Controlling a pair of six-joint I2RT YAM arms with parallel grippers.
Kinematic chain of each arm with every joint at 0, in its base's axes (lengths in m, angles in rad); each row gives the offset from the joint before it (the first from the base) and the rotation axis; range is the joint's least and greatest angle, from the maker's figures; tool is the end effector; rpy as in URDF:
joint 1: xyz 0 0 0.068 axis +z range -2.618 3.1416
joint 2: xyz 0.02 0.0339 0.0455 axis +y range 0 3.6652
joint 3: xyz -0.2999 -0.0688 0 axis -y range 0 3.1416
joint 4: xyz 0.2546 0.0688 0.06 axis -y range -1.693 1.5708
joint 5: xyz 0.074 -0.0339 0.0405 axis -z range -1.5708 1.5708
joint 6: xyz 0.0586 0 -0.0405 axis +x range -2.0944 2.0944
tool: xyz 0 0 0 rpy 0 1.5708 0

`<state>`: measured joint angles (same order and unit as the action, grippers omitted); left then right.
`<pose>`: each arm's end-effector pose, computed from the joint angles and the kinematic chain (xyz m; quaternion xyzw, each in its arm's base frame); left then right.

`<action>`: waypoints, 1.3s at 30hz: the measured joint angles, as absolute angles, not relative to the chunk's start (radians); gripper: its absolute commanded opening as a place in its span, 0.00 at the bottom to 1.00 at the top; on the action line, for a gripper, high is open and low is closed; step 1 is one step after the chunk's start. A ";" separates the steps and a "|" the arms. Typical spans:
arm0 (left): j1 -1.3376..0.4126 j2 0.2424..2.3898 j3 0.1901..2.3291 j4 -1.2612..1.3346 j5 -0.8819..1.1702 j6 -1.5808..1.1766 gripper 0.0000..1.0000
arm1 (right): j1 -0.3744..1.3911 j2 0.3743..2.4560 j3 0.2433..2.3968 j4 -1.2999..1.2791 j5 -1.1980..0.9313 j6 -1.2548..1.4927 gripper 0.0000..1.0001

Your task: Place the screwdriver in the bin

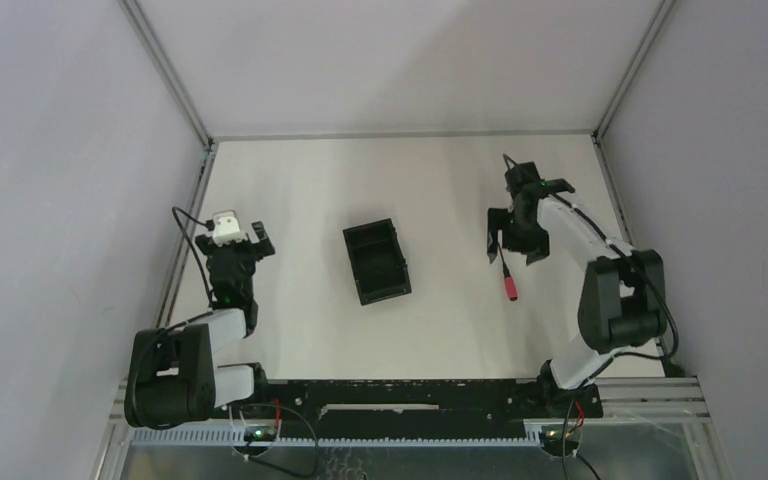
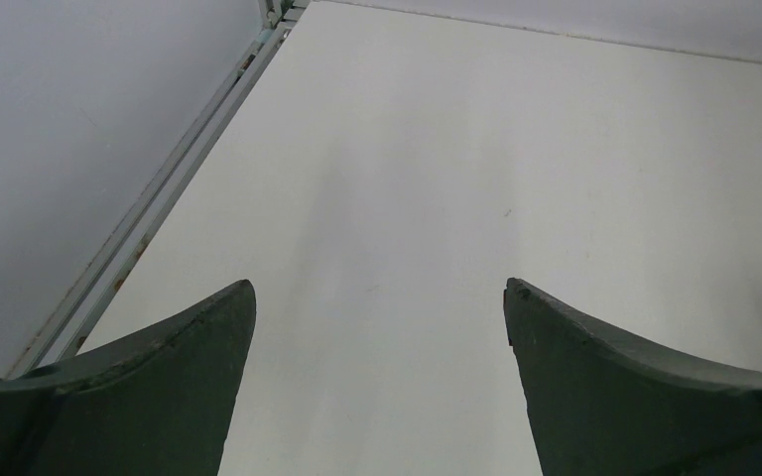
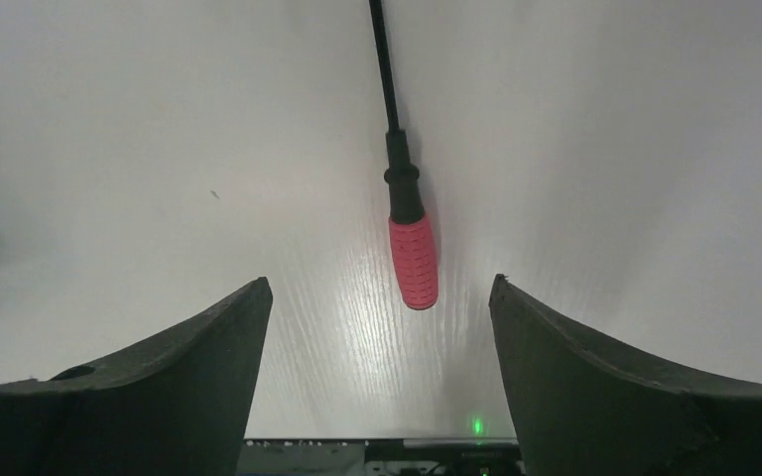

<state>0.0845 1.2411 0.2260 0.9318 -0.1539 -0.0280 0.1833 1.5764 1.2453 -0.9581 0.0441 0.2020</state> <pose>0.2380 0.0292 0.2016 -0.0932 0.7297 0.0756 0.6732 0.3139 0.0556 0.2600 0.0123 0.9898 0.0054 0.1419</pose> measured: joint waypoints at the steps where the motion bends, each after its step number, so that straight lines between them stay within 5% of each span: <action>1: 0.084 1.241 0.226 0.932 -0.154 -0.028 1.00 | 0.183 1.605 1.227 -0.964 0.030 0.198 0.82; 9: 0.084 1.241 0.226 0.932 -0.154 -0.028 1.00 | 0.176 1.811 1.155 -0.904 -0.028 0.165 0.54; 12: 0.084 1.241 0.226 0.932 -0.154 -0.028 1.00 | 0.170 1.837 1.158 -0.900 -0.020 0.157 0.35; 15: 0.084 1.241 0.226 0.931 -0.154 -0.028 1.00 | 0.164 1.838 1.158 -0.899 -0.017 0.153 0.00; 25: 0.084 1.241 0.226 0.932 -0.154 -0.028 1.00 | 0.172 1.800 1.191 -0.973 0.067 0.117 0.00; 39: 0.084 1.241 0.226 0.932 -0.154 -0.028 1.00 | 0.196 1.771 1.655 -1.279 0.015 0.196 0.00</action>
<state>0.0845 1.2411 0.2260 0.9318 -0.1539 -0.0280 0.1963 1.7710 1.6554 -1.2789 0.0147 0.1955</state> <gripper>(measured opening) 0.996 0.065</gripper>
